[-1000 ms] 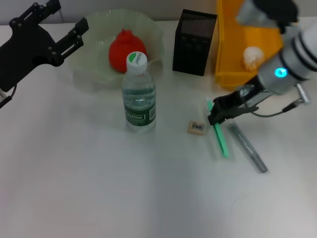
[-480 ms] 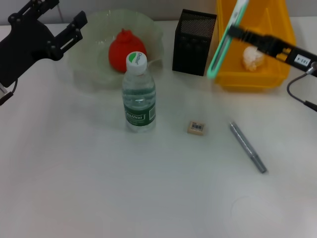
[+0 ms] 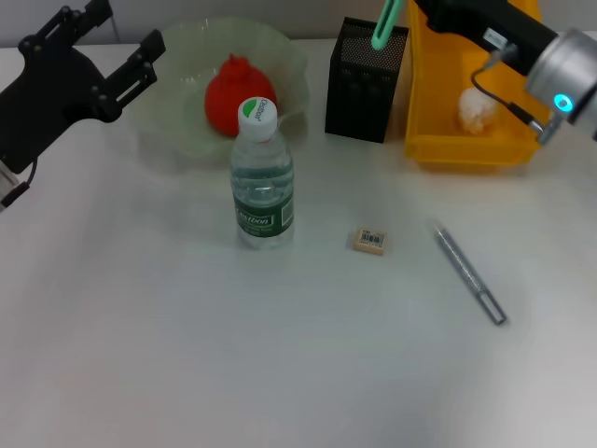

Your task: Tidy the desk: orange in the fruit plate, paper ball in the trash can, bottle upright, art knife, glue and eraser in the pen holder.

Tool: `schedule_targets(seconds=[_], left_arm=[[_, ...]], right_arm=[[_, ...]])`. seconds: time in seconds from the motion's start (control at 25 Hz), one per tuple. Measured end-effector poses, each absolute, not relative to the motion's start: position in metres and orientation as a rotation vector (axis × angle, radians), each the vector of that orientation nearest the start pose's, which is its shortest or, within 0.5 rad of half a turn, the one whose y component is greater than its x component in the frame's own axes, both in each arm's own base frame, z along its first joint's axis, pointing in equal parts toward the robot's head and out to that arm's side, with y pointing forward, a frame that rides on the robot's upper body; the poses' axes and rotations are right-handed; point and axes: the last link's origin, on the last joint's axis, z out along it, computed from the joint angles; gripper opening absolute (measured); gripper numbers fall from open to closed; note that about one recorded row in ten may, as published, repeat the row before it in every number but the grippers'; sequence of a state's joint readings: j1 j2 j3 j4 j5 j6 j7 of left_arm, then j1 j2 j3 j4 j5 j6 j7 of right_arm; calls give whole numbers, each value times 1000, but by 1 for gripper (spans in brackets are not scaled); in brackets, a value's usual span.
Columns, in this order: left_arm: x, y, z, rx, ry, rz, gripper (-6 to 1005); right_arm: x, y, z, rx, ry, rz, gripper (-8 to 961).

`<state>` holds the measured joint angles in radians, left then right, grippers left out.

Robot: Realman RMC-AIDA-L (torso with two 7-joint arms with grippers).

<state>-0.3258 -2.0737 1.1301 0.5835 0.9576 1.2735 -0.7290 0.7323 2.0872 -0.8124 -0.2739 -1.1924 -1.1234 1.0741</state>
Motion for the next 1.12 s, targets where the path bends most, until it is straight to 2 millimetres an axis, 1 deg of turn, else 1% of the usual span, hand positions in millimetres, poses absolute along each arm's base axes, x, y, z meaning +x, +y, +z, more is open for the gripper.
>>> schedule_targets(seconds=[0.16, 0.36, 0.6, 0.84, 1.12], left_arm=[[-275, 334, 23, -2022, -228, -945, 715], [-278, 333, 25, -1999, -229, -946, 715], [-279, 334, 28, -1986, -223, -941, 714], [-279, 334, 28, -1986, -222, -939, 714], [-279, 329, 28, -1987, -214, -958, 714]], right_arm=[[202, 440, -16, -2081, 693, 985, 90], [197, 450, -21, -2078, 703, 924, 90], [196, 450, -27, -2086, 719, 916, 90], [202, 448, -31, -2088, 718, 870, 91], [206, 447, -33, -2089, 701, 847, 167]])
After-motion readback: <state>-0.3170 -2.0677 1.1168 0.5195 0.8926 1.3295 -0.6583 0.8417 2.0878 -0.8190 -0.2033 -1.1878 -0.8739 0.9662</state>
